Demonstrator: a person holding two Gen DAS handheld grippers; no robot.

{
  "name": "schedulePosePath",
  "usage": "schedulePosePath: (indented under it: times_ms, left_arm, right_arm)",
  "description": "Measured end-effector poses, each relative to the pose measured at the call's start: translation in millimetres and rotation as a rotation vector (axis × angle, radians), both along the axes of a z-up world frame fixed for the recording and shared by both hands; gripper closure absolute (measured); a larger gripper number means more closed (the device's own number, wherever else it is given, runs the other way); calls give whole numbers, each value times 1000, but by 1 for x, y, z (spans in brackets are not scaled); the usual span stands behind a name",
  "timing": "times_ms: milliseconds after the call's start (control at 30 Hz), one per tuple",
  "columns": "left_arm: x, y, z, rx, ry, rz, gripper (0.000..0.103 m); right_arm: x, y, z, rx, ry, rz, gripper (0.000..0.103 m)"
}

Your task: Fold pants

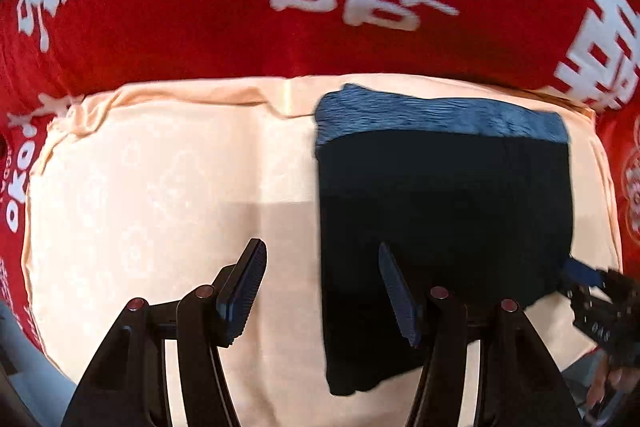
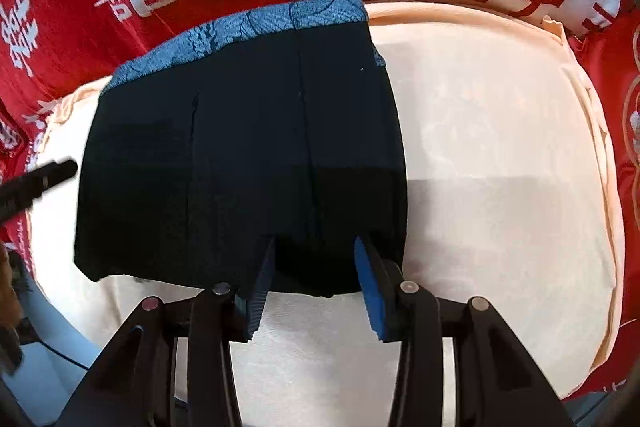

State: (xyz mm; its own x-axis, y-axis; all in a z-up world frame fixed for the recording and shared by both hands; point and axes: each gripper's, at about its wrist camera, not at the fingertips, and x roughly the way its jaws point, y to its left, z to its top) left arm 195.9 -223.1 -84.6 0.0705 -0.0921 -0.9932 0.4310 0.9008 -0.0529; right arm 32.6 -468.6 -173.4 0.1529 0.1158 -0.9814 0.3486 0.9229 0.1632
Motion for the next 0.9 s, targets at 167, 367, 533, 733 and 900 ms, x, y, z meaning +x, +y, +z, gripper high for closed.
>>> schedulePosePath:
  times_ms: [167,367,533,733,900]
  left_arm:
    - [-1,8,-5,-4,17,9,43]
    - [-1,2,-8,5,12,-19,43]
    - [4,-1,-11,14,17,2,43]
    - [5,-4,-15,38,22,29,15]
    - [6,-10,-15,29,10,34,12]
  right_arm:
    - [-2,-1,-1,4,6,-20,57]
    - [-9,-5,12,7,11,-39,55]
    - [-13,-20,19,29,20,-49,54]
    - [-10,-44,15,101,31,-99,50]
    - [-5,-55,12,128,37,-79,43]
